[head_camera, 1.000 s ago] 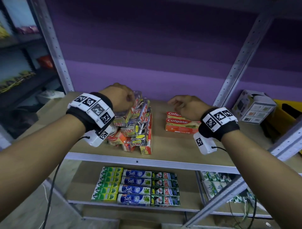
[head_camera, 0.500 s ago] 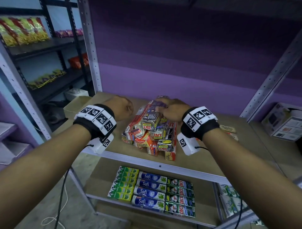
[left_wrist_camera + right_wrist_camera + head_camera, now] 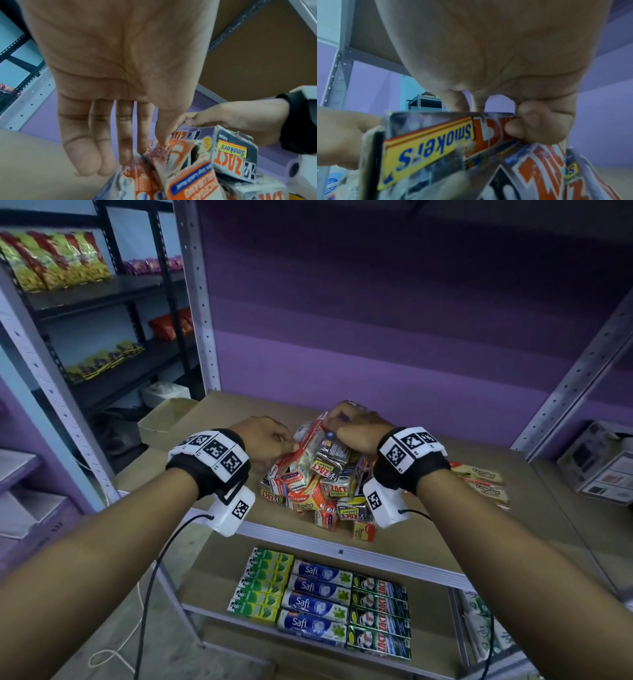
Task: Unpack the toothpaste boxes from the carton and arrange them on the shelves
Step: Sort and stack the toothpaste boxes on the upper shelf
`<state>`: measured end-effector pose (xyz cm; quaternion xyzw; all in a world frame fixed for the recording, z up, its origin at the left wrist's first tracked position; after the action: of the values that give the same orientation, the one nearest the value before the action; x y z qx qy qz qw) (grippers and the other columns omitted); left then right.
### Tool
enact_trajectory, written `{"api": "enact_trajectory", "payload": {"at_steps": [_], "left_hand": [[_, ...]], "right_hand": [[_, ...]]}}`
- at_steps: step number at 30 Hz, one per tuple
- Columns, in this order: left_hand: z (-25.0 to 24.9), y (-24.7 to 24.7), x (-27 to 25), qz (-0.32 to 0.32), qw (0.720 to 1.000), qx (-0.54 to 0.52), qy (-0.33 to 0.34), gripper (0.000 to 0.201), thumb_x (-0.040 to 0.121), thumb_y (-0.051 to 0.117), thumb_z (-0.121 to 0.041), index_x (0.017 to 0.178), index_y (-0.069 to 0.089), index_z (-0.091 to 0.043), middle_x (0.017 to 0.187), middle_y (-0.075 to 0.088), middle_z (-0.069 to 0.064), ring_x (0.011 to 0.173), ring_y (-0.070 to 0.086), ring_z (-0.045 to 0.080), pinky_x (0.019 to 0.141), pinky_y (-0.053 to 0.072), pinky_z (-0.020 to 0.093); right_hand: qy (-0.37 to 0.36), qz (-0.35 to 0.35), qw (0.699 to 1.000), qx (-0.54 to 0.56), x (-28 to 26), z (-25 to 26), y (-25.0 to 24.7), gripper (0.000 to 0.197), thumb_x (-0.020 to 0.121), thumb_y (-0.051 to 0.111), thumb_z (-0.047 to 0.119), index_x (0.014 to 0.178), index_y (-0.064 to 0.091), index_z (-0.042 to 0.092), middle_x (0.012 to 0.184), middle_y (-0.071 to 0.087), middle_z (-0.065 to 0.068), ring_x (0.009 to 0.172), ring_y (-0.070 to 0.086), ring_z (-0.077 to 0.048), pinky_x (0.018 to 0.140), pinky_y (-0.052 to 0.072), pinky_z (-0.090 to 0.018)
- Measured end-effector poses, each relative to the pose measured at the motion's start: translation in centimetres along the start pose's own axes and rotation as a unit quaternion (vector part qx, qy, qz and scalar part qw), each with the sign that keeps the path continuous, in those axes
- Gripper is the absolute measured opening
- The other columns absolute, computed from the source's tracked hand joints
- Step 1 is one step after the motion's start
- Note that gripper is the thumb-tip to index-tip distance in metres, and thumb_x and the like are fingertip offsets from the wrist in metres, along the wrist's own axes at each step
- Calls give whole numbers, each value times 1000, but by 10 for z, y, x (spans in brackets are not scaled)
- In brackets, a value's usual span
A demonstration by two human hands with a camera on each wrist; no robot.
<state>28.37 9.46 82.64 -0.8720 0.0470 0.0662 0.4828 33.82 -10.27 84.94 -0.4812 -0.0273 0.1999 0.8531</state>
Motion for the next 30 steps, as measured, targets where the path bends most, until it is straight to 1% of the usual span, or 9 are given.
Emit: {"api": "enact_trajectory", "payload": {"at_steps": [4,6,9,12,17,19,21,26,30], "left_hand": [[-9,4,3,1,999,-25,-34,37,88,59,-59,104,69,-28,94,74,0,78,73,17,75,62,36],[-14,5,3,21,996,-66,-59,44,82,66,-61,108,66,-25,93,72,3,73,74,19,66,63,37],[-23,5,2,45,992,-93,-73,51,76,76,-54,114,64,-21,97,68,6,67,73,21,57,61,33],[-25,4,2,53,988,-125,-76,42,79,79,-39,113,66,-18,92,69,5,56,72,19,55,61,33],[-8,3,3,62,959,-259,-93,38,82,79,-21,117,67,-10,102,73,13,85,72,23,69,62,47],[-1,0,2,63,951,-287,-99,39,83,76,-20,119,66,-11,104,73,13,86,71,22,77,60,50],[6,-4,0,56,943,-311,-102,39,84,76,-18,120,65,-12,101,73,11,84,71,21,75,60,50],[20,-20,-6,48,943,-316,-95,43,85,74,-18,126,62,-13,109,72,10,85,70,20,72,61,45],[38,-33,-12,47,949,-299,-93,37,88,71,-19,124,65,-14,106,72,11,82,70,19,74,61,42]], "right_hand": [[7,-9,996,88,-6,-8,-5,16,90,57,47,102,54,36,103,60,1,76,61,-18,54,51,-28],[22,-5,986,168,-11,-10,-7,15,90,60,37,104,55,33,97,60,-5,68,63,-22,50,55,-32],[27,-7,975,223,-15,-13,-11,19,91,62,30,110,56,30,98,57,-4,73,65,-22,49,57,-34],[27,-2,970,240,-16,-14,-12,20,92,62,29,111,56,30,103,55,-5,78,65,-23,49,57,-33],[27,-5,968,250,-14,-9,-10,21,89,64,24,109,58,28,94,60,-4,61,63,-13,48,56,-33],[24,-4,971,240,-12,-3,-10,21,87,64,24,107,59,29,98,61,-5,68,64,-18,49,56,-34],[23,-4,973,229,-10,4,-8,21,86,65,25,106,60,31,103,62,-6,77,65,-22,50,56,-35],[15,2,967,256,0,27,3,20,86,64,19,103,61,28,88,62,-4,56,65,-14,51,58,-42],[23,13,970,241,7,47,14,19,84,68,22,100,62,30,107,61,-8,83,68,-28,56,60,-47]]}}
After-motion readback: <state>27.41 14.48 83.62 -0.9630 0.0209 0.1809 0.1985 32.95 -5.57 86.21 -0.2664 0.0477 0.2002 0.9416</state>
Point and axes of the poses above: each hand's wrist, its own x-axis towards the middle knuckle, its own y-axis out of the palm, z = x × y, the point moved 2 cm from there along x, towards the middle knuckle
